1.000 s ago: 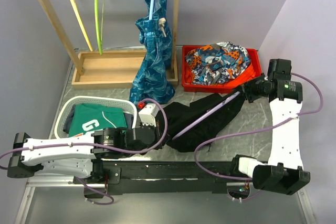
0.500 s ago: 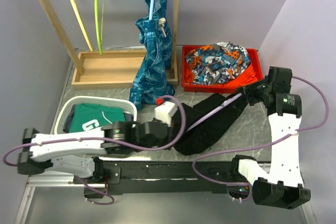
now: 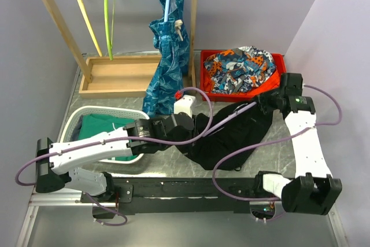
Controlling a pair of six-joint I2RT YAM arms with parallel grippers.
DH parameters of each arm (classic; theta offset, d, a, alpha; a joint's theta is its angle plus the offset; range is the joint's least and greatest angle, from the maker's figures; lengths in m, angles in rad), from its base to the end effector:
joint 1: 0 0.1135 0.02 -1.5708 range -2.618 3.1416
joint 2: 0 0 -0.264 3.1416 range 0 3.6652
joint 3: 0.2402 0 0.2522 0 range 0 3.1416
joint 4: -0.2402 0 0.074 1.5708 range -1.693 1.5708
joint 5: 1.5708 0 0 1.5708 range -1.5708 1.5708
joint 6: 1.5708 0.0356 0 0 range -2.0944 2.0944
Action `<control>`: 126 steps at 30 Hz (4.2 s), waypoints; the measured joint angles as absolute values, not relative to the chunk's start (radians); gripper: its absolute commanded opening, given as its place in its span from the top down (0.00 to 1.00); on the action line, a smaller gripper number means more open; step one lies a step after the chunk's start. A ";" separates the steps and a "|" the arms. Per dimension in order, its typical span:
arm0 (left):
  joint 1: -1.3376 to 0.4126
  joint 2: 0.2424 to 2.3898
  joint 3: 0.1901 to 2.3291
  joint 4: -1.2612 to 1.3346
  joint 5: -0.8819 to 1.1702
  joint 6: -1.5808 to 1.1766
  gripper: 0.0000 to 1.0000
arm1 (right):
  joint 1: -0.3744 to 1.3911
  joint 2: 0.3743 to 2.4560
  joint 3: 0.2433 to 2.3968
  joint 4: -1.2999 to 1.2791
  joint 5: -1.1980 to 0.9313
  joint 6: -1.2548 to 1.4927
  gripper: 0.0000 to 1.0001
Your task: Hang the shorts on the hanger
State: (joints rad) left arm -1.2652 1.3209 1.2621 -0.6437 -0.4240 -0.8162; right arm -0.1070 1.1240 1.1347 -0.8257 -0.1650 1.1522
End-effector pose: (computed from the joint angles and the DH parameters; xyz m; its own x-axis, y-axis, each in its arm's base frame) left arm 0.0994 -0.2665 0.3460 -0.6976 0.0041 -0.7165 0.3891 0.8419 -0.3740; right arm 0.2244 -0.0182 0.3348 -0.3002 0.9387 -0.1696 0.6584 0.3325 0.6752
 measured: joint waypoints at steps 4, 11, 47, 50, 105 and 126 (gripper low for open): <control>-1.252 1.315 1.250 -0.607 -0.407 -0.775 0.57 | -0.101 1.164 1.097 -0.795 -0.191 1.151 1.00; -1.252 1.309 1.206 -0.565 -0.418 -0.712 0.39 | -0.098 1.230 1.095 -0.762 -0.246 1.124 1.00; -1.352 1.215 0.561 0.437 -0.473 -0.098 0.55 | -0.063 1.224 1.197 -0.830 -0.360 1.084 1.00; -1.353 1.235 0.563 0.463 -0.467 -0.065 0.59 | -0.054 1.221 1.205 -0.831 -0.361 1.085 1.00; -1.354 0.685 1.573 -0.861 -0.289 -0.343 0.99 | 0.149 1.128 1.229 -0.331 -0.146 0.754 0.07; -1.258 0.485 1.645 -1.078 -0.401 -0.402 0.99 | 0.973 1.202 1.068 0.044 0.159 0.736 0.11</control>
